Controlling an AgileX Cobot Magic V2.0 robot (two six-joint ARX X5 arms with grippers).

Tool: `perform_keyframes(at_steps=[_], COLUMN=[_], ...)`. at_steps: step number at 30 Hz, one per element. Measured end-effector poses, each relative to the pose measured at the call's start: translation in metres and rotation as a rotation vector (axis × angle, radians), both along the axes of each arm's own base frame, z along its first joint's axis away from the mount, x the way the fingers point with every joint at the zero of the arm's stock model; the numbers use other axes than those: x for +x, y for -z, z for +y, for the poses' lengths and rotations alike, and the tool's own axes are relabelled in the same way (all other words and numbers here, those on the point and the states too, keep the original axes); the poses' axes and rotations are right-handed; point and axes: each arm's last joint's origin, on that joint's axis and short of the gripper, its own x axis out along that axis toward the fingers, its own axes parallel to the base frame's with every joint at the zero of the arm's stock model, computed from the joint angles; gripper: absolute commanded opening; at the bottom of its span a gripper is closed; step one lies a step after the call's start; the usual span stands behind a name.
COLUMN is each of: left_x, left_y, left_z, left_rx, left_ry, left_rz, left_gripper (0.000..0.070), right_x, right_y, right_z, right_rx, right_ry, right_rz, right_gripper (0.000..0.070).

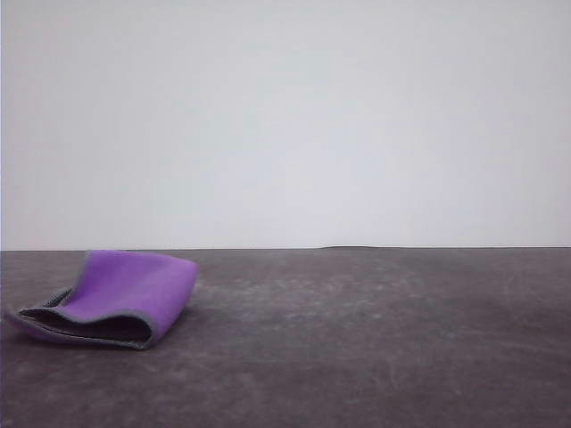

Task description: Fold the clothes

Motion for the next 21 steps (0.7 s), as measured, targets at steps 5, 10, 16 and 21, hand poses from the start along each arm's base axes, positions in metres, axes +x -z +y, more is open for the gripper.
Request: perform_keyframes(at_steps=[5, 10, 16, 21], left_x=[-0.025, -0.036, -0.041, -0.040], left_y=[0.054, 0.088, 0.098, 0.108], left_z=[0.001, 0.002, 0.003, 0.004], left_rx=[0.005, -0.020, -0.019, -0.028], left_ry=[-0.080, -0.104, -0.170, -0.201], left_rz=[-0.086, -0.163, -0.224, -0.224], left_gripper=[0.0016, 0.0016, 0.0016, 0.0016], right_x=[0.000, 0.000, 0.000, 0.000], right_y=[0.000, 0.000, 0.000, 0.000], right_z=[0.000, 0.000, 0.000, 0.000], right_rx=[0.000, 0.000, 0.000, 0.000], right_ry=[0.000, 0.000, 0.000, 0.000], right_rz=[0.000, 0.000, 0.000, 0.000], right_gripper=[0.0005, 0.0005, 0.0005, 0.0005])
